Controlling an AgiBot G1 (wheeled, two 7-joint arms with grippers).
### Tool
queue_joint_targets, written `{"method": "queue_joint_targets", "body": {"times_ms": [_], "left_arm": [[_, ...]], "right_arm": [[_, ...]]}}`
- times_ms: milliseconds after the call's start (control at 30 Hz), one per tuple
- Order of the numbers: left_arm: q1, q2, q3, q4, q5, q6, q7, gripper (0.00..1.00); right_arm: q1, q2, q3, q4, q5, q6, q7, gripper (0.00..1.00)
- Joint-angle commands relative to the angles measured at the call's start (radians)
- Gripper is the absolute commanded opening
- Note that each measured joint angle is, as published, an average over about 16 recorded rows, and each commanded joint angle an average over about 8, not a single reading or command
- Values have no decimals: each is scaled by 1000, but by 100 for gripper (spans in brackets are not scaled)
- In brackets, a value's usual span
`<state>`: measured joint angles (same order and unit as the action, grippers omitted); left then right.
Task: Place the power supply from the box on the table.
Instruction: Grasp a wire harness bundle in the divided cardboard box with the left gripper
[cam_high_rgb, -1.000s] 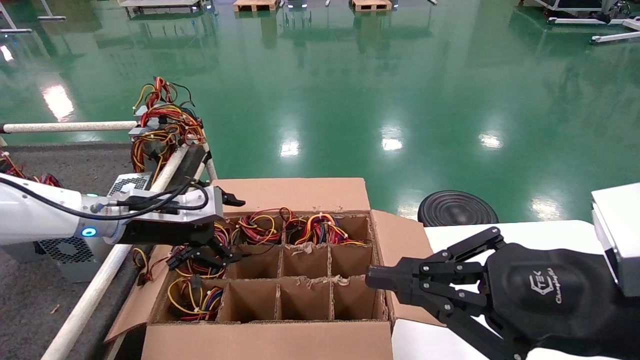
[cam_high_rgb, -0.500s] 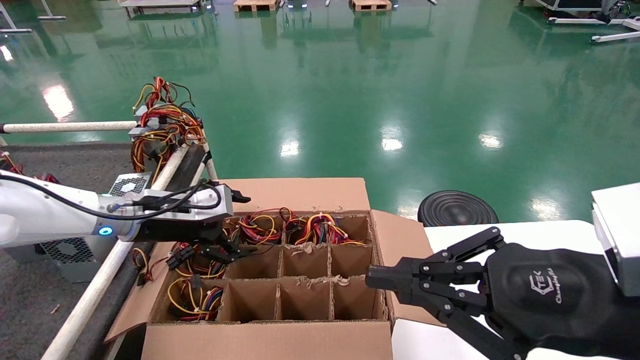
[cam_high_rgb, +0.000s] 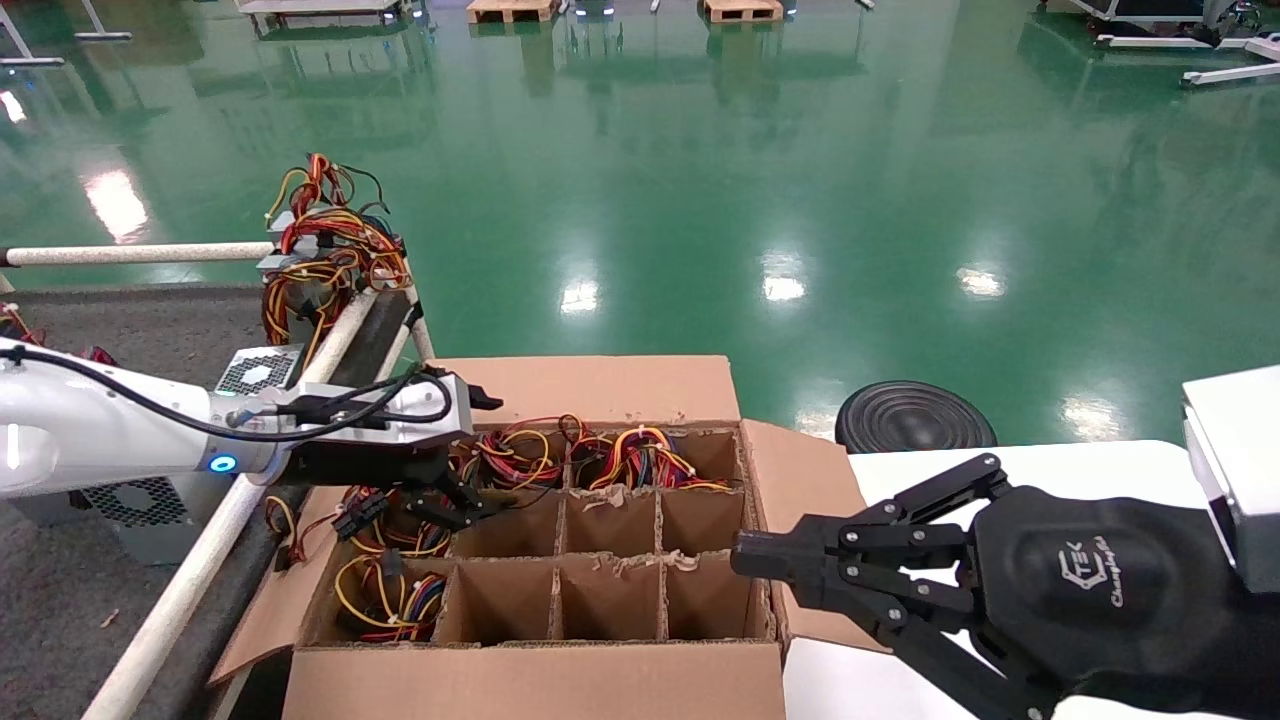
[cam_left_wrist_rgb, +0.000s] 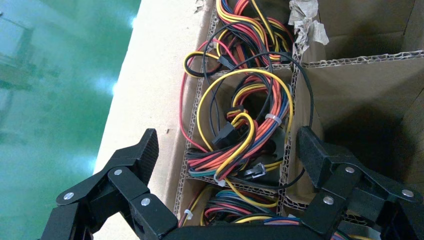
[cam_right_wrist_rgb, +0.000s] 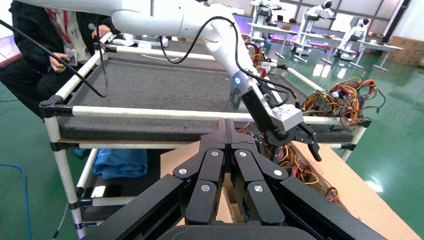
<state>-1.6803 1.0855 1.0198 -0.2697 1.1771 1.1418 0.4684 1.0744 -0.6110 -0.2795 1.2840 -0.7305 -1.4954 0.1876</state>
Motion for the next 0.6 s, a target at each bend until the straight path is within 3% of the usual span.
{"method": "queue_joint_targets", "body": {"times_ms": [33, 600], "left_arm": [[-2, 4, 3, 10, -1, 3, 6, 0], [-23, 30, 9, 73, -6, 34, 45, 0]], "right_arm": [[0, 0, 0, 0, 0, 0, 0, 0], [0, 0, 0, 0, 0, 0, 0, 0]]}}
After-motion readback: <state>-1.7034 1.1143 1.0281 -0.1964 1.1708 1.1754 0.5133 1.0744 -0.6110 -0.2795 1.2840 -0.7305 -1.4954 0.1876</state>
